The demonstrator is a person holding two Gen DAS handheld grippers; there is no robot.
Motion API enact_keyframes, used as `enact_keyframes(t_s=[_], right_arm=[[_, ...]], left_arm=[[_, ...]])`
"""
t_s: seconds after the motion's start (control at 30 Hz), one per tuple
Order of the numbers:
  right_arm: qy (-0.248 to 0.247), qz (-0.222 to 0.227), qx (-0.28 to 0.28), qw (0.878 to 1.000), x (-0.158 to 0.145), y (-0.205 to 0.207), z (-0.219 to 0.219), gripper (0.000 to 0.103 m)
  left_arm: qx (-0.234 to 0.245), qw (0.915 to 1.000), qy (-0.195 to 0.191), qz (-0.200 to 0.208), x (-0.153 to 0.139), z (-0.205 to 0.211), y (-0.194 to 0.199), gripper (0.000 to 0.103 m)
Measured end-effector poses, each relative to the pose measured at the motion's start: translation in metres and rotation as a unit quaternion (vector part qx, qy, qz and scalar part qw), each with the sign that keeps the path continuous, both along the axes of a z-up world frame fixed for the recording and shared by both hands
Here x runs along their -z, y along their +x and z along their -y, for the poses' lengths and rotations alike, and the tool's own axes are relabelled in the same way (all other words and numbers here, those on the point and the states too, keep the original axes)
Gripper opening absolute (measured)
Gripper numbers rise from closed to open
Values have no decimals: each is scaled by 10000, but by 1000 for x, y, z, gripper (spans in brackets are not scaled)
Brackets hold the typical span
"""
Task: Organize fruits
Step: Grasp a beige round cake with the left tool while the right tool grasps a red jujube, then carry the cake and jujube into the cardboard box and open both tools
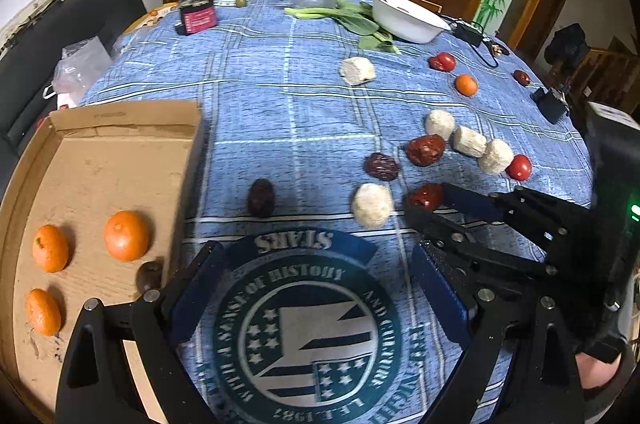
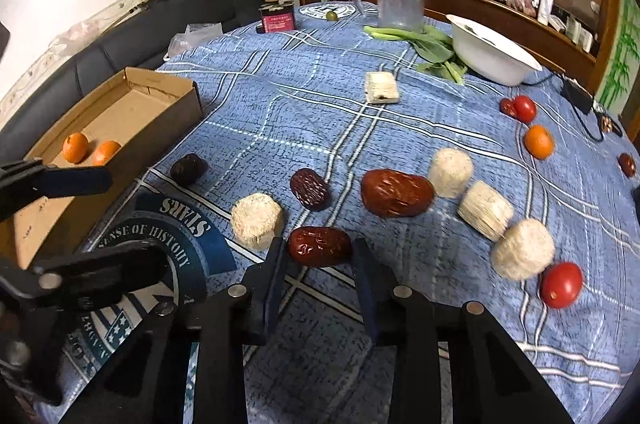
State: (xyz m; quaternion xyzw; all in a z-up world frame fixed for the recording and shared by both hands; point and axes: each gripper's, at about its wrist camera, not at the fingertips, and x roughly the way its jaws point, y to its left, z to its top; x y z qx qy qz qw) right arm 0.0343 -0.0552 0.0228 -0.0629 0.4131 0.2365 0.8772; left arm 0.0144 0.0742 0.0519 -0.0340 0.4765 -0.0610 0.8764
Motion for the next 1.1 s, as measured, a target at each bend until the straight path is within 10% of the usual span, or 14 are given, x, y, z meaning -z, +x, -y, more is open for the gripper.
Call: enact_keyframes(t_s=[0.63,0.7,0.77,0.9,1.1], right_arm=[[227,80,645,9976,-12,-21,59,36],[266,63,634,9976,-11,-22,58,36],[269,62,619,9977,-10,-22,56,36],[319,59,612,9976,-10,-23,57,36],[388,80,655,9971,-14,-30,57,36]], left_arm=[[41,9997,220,24,23,40,35,93],[72,9996,287,37,25,42,36,84],[102,9993,366,-35,30,43,39,49],[133,9991,384,72,28,40,38,27],[212,9991,323,180,19,41,25,28]])
